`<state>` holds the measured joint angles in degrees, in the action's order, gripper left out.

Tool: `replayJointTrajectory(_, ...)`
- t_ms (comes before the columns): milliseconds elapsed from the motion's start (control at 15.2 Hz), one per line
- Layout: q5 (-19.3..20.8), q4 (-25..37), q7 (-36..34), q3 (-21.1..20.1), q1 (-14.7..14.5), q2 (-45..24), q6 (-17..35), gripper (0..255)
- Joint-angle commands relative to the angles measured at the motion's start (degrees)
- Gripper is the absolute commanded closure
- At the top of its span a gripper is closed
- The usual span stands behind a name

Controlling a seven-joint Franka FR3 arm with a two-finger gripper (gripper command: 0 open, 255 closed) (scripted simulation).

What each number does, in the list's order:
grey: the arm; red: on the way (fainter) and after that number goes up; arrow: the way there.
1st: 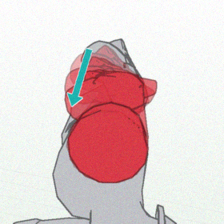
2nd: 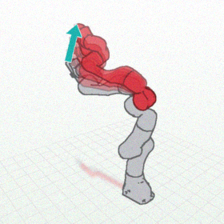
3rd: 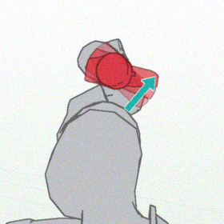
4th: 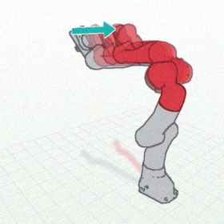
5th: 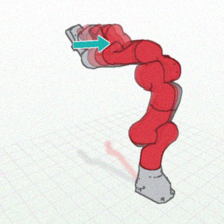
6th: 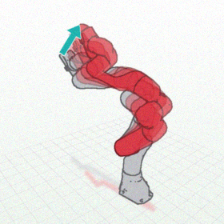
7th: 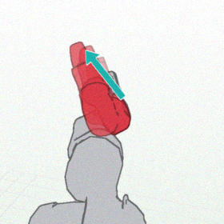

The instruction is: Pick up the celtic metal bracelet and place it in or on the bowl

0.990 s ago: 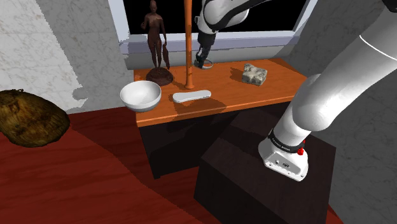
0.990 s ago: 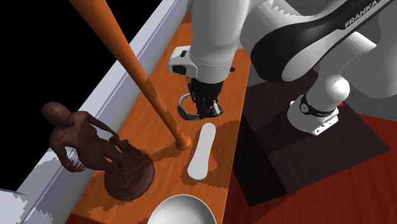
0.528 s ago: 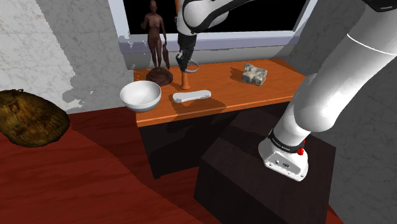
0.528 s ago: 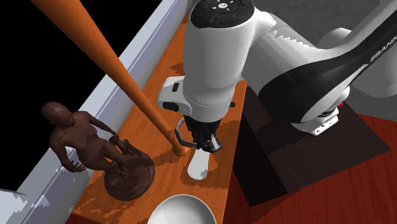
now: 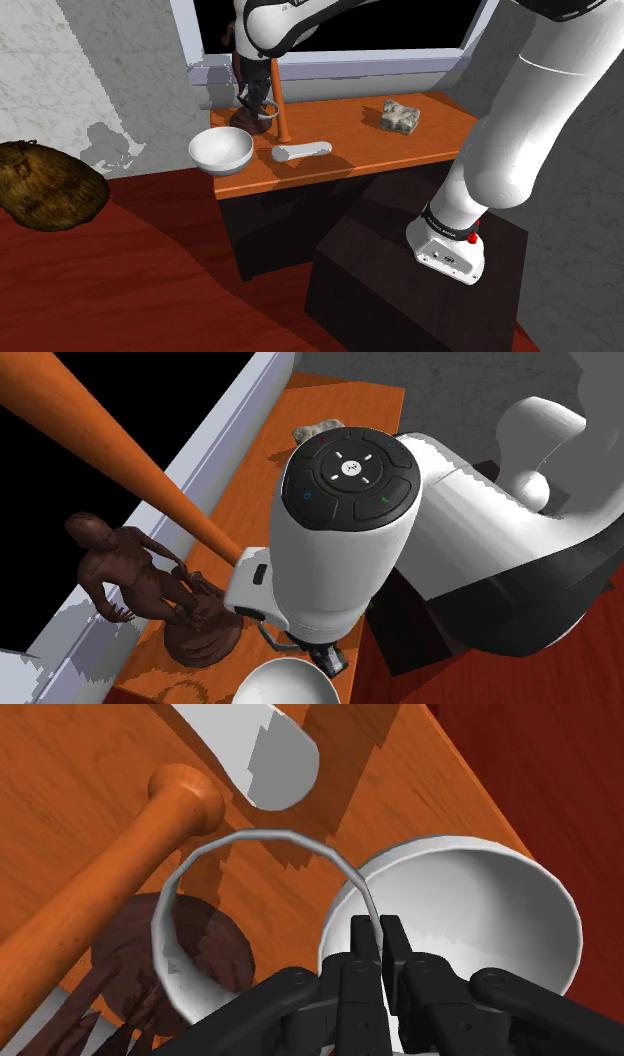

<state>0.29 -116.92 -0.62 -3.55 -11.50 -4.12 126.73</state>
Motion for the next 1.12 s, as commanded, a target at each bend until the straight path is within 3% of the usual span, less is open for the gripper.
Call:
replayJointTrajectory(0,0.54,3.74,-2.43,-0.93,-1.17,-2.85,-0.93,255)
replayJointTrajectory(594,3.61,23.74,-11.44,-3.42,-6.90,-16.96,-7.05,255)
replayJointTrajectory(1056,3.96,20.80,-11.73,-3.25,-6.97,-18.70,-2.38,255)
